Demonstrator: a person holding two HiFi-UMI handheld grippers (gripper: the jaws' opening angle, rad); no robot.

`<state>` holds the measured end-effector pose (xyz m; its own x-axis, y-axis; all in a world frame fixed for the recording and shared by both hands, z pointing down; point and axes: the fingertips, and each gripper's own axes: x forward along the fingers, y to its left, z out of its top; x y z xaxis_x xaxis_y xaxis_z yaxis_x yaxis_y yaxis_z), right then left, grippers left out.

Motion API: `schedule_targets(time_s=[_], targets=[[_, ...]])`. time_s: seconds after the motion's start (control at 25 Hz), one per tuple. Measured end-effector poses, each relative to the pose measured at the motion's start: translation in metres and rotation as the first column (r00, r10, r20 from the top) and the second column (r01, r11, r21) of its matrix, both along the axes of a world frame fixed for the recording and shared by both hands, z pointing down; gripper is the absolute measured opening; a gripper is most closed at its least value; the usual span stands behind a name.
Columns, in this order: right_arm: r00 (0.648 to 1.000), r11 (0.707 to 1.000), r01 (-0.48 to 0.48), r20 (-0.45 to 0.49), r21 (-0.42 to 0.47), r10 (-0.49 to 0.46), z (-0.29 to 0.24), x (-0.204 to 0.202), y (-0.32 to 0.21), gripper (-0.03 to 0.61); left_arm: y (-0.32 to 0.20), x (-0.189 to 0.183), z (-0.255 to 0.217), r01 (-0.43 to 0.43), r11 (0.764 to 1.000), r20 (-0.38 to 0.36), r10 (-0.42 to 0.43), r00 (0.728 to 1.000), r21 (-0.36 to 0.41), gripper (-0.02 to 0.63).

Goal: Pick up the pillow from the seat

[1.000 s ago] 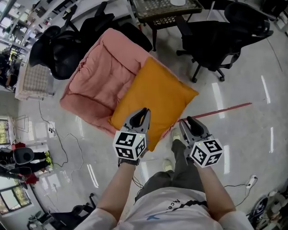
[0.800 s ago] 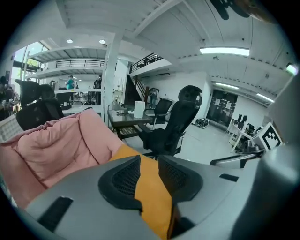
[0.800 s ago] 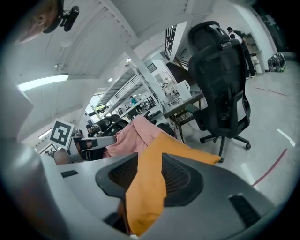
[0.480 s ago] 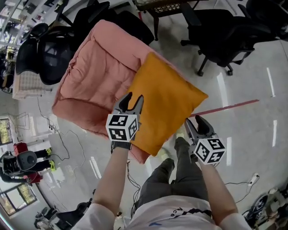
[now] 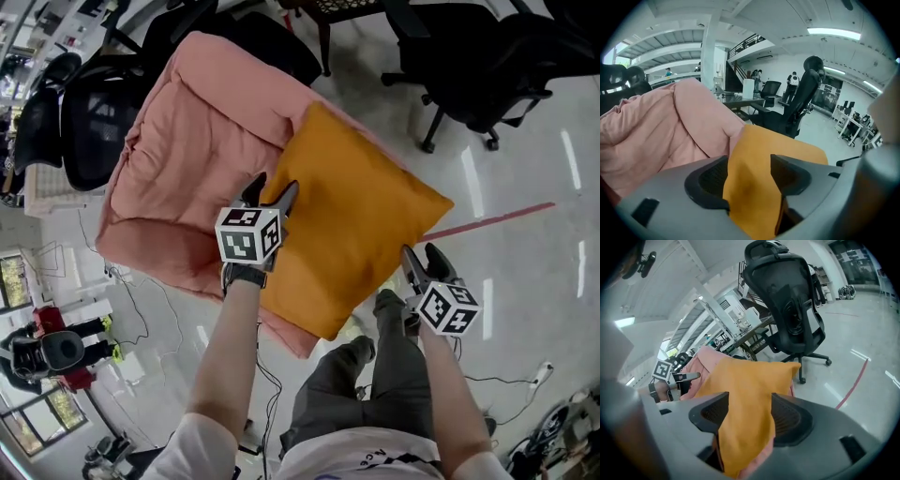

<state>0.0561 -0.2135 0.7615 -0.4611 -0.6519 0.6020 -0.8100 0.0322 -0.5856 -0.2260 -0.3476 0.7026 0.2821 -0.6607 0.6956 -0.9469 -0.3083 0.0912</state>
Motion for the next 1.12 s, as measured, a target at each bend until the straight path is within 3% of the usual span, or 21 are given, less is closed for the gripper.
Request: schedule_targets(time_s=[0.44, 0.68, 0.76, 0.96, 1.12], targets=[[0.997, 0.996, -0.063, 0.035, -0.070, 0.065, 0.055, 0.004, -0.013, 0.323, -0.021, -0.010, 0.055, -0.059, 0.990, -0.007, 0.058, 0.998, -0.127, 0.351], [0.996, 0.993, -0.043, 0.073, -0.112, 0.051, 0.076, -0.003, -0.024, 0.336, -0.026, -0.006, 0.076, -0.083, 0.979, -0.039, 0.077, 0.996, -0.188, 0.348], [0.994, 0.991, -0.035, 0.095, -0.130, 0.047, 0.077, -0.005, -0.025, 0.333, -0.024, 0.000, 0.080, -0.093, 0.976, -0.043, 0.086, 0.995, -0.195, 0.294], [0.997, 0.993, -0.010, 0.071, -0.119, 0.019, 0.070, -0.013, -0.025, 0.221, -0.018, 0.009, 0.077, -0.146, 0.971, 0.030, 0.154, 0.988, -0.191, 0.132], [1.000, 0.995, 0.009, 0.013, -0.095, -0.007, 0.056, -0.019, -0.021, 0.164, -0.010, 0.008, 0.063, -0.174, 0.971, 0.106, 0.193, 0.976, -0.165, 0.078]])
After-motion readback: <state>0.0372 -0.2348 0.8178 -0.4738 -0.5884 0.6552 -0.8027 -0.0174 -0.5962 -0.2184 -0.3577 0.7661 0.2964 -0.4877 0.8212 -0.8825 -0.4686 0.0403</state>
